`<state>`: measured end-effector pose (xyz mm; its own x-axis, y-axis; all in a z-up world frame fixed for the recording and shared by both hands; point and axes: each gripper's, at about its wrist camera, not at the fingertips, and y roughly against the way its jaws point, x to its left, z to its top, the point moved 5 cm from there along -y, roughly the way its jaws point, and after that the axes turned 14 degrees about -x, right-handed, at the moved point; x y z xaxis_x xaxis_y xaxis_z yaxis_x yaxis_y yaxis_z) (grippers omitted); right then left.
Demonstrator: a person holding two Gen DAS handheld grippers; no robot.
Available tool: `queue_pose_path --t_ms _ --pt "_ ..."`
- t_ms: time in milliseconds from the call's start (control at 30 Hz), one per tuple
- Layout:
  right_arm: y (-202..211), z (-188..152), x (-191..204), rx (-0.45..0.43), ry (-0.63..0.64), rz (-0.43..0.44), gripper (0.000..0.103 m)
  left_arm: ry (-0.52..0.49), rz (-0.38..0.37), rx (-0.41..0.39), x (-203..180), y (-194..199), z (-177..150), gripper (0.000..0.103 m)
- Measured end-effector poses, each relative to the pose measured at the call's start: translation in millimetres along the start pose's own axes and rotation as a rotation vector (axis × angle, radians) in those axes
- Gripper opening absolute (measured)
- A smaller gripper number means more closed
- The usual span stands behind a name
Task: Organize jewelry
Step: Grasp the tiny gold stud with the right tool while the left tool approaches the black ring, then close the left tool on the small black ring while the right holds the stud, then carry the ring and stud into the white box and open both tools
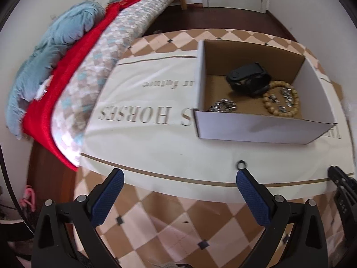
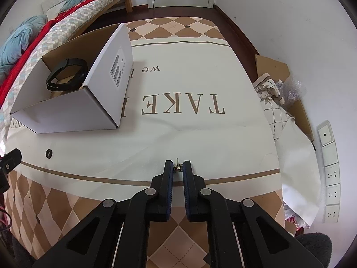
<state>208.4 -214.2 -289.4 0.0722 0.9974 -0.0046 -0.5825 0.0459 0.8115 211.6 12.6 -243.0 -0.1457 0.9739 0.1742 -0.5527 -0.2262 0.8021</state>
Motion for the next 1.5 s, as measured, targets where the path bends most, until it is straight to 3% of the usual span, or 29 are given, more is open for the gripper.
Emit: queue_pose_path --t_ms 200,300,467,533,567,867,1033,1233,1500 --pt "13 6 -11 -0.022 -0.043 0.005 0.009 0.009 -0.119 0.056 -26 -13 -4 0.100" --pt "18 11 -17 -0.033 -0.053 0.001 0.009 -0.033 -0.148 0.080 -44 -23 -6 0.090" --pt "22 18 -23 -0.043 -0.060 -0.004 0.009 -0.079 -0.189 0.104 -65 -31 -10 0.040" --pt "23 20 -24 -0.046 -0.060 -0.004 0.009 -0.084 -0.197 0.104 -69 -30 -9 0.027" --pt "24 21 -25 -0.047 -0.061 -0.003 0.009 -0.086 -0.208 0.102 -72 -29 -9 0.011" --pt "35 30 -19 -0.074 -0.070 0.022 0.009 -0.102 -0.208 0.074 -71 -19 -6 0.009" --pt "48 40 -14 -0.100 -0.081 0.053 0.009 -0.095 -0.222 0.028 -68 6 6 0.008" --pt "70 68 6 -0.129 -0.111 0.162 0.009 -0.036 -0.277 -0.054 -46 43 51 0.008" --pt "50 115 50 -0.060 -0.163 0.350 0.009 -0.009 -0.339 0.012 -27 6 102 0.008"
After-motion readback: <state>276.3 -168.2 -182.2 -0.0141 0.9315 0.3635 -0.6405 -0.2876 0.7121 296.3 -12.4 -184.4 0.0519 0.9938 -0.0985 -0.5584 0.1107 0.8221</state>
